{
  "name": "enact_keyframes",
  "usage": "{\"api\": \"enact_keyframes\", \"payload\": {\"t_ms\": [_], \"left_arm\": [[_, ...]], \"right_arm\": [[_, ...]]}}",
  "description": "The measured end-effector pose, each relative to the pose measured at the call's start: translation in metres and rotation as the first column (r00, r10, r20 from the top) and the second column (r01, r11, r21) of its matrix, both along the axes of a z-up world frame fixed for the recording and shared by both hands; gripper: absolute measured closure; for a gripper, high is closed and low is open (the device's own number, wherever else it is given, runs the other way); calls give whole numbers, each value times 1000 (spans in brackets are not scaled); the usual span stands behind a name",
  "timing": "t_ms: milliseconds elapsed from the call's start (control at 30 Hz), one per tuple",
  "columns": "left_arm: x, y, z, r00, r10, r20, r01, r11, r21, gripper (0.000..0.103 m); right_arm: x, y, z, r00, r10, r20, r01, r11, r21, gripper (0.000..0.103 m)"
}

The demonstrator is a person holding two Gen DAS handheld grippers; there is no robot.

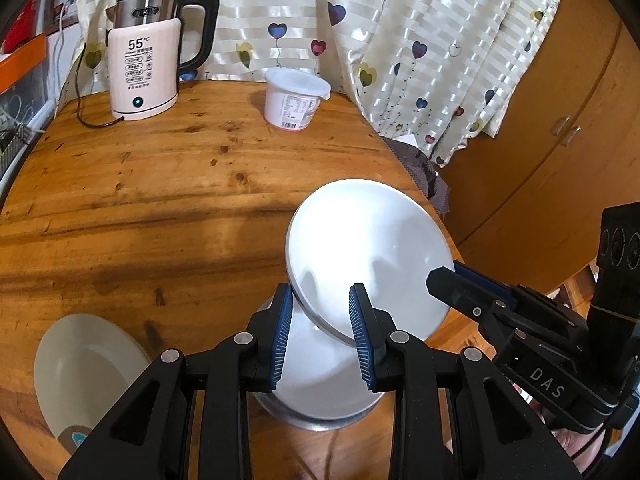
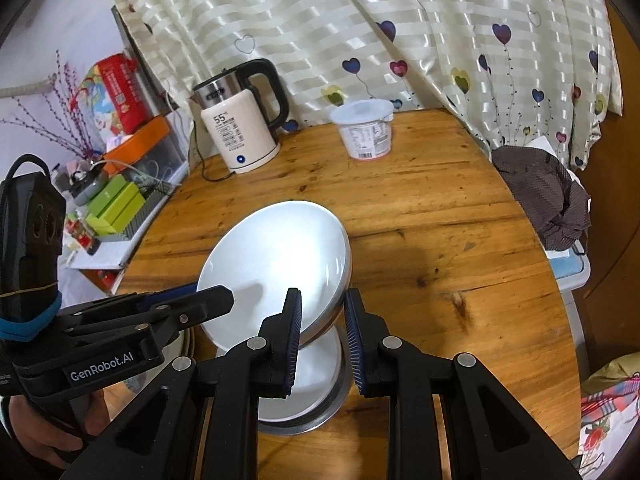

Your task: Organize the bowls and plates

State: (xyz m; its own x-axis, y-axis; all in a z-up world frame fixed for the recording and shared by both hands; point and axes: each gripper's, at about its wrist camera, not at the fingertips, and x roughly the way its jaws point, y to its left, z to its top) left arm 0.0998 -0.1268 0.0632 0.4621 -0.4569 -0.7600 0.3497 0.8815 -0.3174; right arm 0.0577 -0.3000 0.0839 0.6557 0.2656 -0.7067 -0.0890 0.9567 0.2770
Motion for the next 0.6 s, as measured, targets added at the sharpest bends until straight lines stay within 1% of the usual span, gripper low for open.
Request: {"api": "enact_keyframes", "payload": {"t_ms": [267, 600], "left_arm": [[-9, 7, -4, 1000, 11, -9, -11, 1000, 8, 73], [-18, 11, -13, 999, 24, -25, -23, 999, 22, 73]], "right_arm": [[-6, 6, -4, 1000, 14, -15, -14, 1000, 4, 82], [-11, 12, -17, 999, 26, -47, -25, 1000, 10, 82]]}}
